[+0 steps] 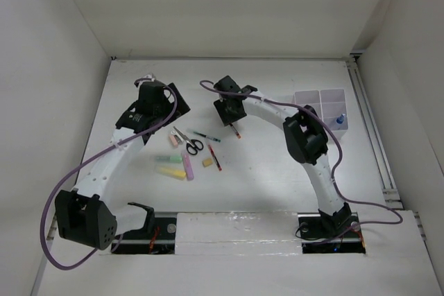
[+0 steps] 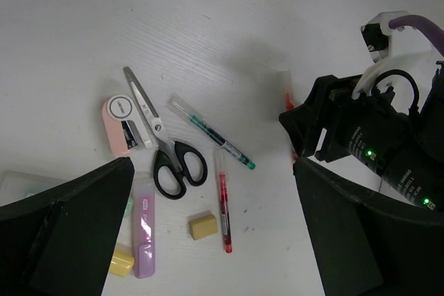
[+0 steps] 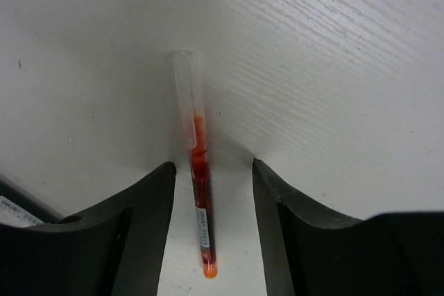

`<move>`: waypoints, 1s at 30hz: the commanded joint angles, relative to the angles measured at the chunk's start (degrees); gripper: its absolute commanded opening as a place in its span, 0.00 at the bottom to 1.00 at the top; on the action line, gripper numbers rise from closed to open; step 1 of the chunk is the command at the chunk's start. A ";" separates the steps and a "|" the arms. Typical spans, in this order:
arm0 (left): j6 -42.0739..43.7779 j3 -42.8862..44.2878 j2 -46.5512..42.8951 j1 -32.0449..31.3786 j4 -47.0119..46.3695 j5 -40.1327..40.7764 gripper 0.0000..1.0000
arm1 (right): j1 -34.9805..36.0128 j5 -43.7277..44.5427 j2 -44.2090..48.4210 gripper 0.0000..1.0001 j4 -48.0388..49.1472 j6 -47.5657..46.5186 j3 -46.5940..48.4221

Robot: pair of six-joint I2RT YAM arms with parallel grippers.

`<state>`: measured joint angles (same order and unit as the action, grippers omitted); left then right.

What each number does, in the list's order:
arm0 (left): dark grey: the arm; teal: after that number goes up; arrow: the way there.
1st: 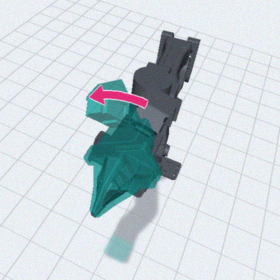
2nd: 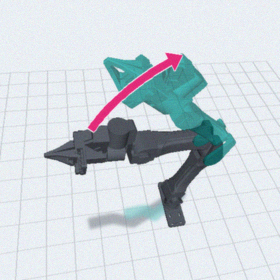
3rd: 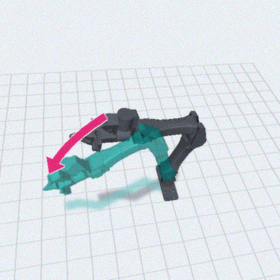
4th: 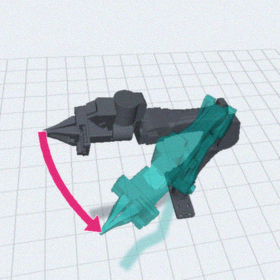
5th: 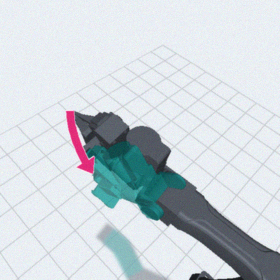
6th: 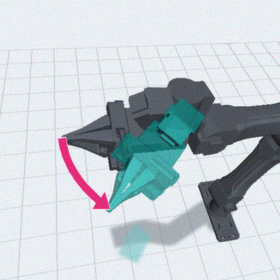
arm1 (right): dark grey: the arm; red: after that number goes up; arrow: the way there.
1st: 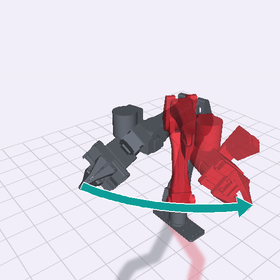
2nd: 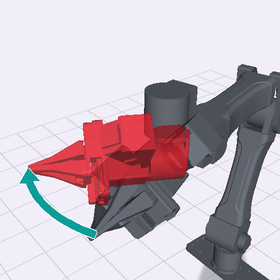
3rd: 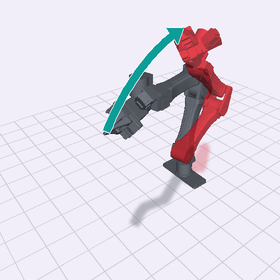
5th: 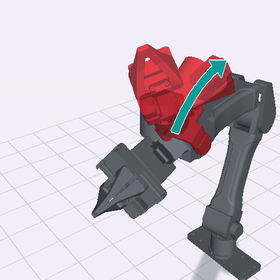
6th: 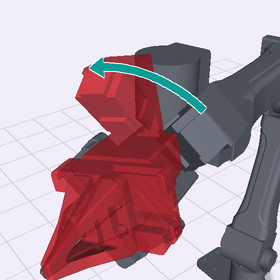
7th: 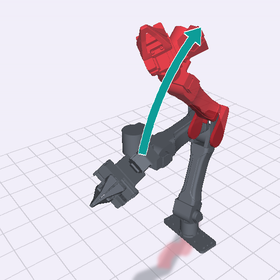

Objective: Sort the stationery into containers
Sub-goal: Pick up the pen from the center of the board.

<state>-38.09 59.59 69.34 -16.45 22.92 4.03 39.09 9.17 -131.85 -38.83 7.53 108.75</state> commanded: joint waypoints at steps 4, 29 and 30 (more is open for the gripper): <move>0.91 -0.97 -2.46 -0.08 -2.61 -1.48 1.00 | 0.37 0.67 -3.23 0.33 -3.70 -1.38 1.38; 6.53 -1.06 -9.57 -1.39 -1.91 -7.28 1.00 | -21.48 -22.18 46.59 0.00 44.44 2.14 -42.02; 7.32 -1.06 -9.58 -1.39 -1.39 -7.28 1.00 | -23.43 -22.79 48.34 0.00 45.93 2.14 -44.39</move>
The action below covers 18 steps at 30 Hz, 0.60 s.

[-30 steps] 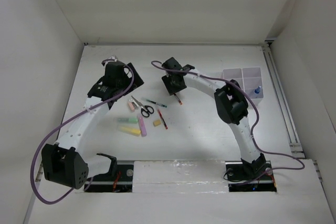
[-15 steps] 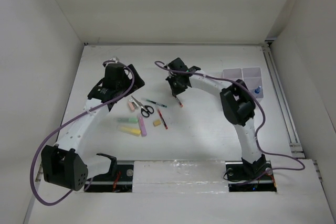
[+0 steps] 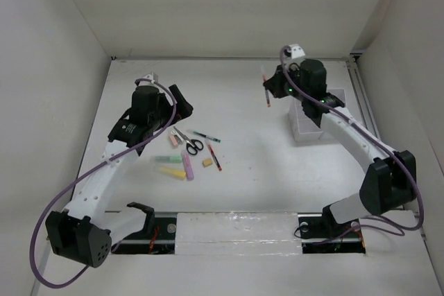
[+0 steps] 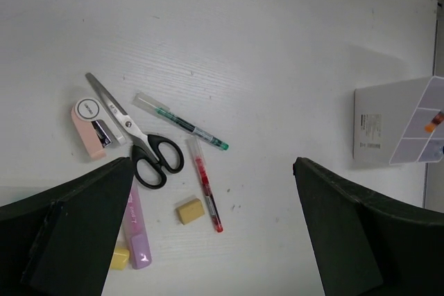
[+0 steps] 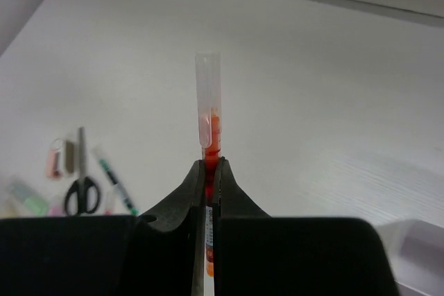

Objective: Sort the stationery into containers
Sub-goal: Pick up the pen from the center of the board, then place the pen in the storage box.

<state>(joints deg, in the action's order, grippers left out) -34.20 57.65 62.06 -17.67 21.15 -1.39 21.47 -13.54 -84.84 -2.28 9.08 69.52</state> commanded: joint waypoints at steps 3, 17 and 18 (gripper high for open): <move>6.24 0.89 -4.23 -0.17 0.91 -3.18 1.00 | -12.83 -7.27 1.87 0.00 11.95 1.20 -4.93; 9.06 -2.98 -7.83 -0.17 0.39 -6.35 1.00 | -21.65 6.21 4.24 0.00 29.87 3.82 -11.83; 9.06 -2.98 -7.83 -0.17 0.39 -6.35 1.00 | -21.65 9.55 5.37 0.00 30.66 6.80 -13.16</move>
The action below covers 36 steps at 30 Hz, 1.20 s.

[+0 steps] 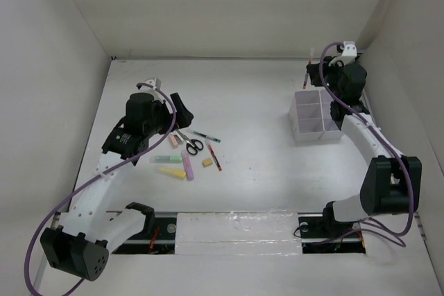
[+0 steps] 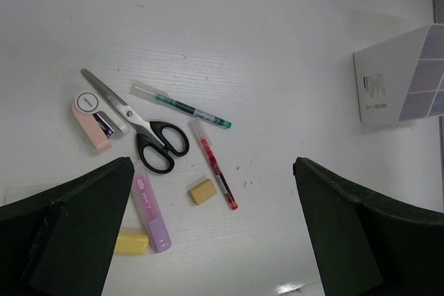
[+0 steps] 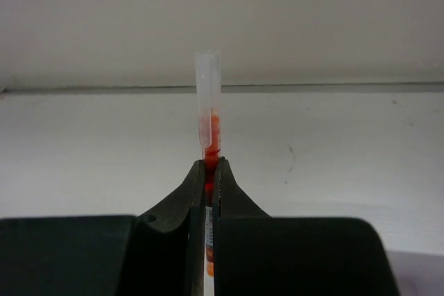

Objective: Sort the stationery into containers
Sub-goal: Place the pen in the storage box.

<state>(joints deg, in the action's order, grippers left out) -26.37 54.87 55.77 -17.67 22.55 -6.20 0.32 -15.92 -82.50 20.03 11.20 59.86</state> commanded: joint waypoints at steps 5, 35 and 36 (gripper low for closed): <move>1.23 -0.20 -1.54 -0.17 -1.01 -2.07 1.00 | 4.50 30.28 7.00 0.00 22.37 7.78 -14.57; 2.28 -1.26 -1.45 -0.17 -1.54 -4.26 1.00 | -3.04 40.00 1.91 0.00 31.03 5.76 -18.02; 2.29 -1.26 -1.45 -0.17 -1.54 -4.78 1.00 | -3.04 40.00 1.29 0.00 31.03 5.76 -18.02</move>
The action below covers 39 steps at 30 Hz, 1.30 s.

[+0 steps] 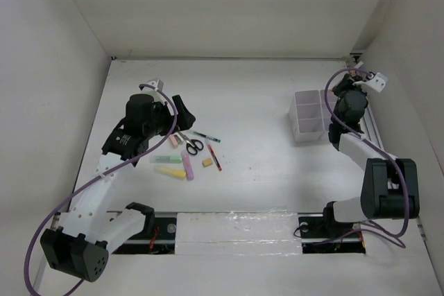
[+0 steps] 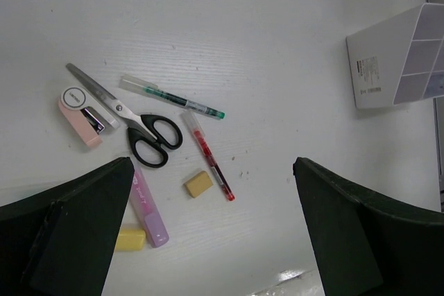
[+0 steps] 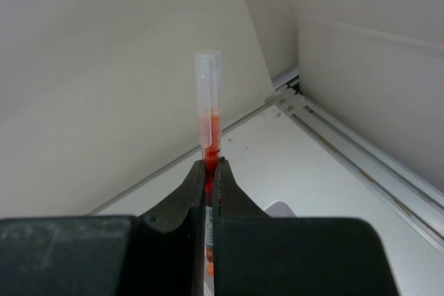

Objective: Sort the stationery into containers
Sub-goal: Place the pen in the storage box.

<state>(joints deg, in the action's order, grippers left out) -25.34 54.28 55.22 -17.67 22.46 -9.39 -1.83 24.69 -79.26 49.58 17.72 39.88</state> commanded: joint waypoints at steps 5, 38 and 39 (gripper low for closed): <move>1.26 -0.67 -0.91 -0.17 -1.98 -1.60 1.00 | -2.83 -2.97 -5.19 0.00 2.88 1.00 1.96; 1.79 -0.67 -1.43 -0.17 -1.98 -3.36 1.00 | -3.27 -10.71 -8.37 0.10 7.46 2.06 -4.01; 1.79 -0.67 -1.43 -0.17 -1.98 -3.36 1.00 | -3.27 -10.71 -8.36 0.13 7.98 2.06 -4.02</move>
<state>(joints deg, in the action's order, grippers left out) -24.45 53.89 55.35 -17.67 22.11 -12.01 -5.89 14.13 -88.49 53.49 19.31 36.60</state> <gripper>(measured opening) 0.997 0.113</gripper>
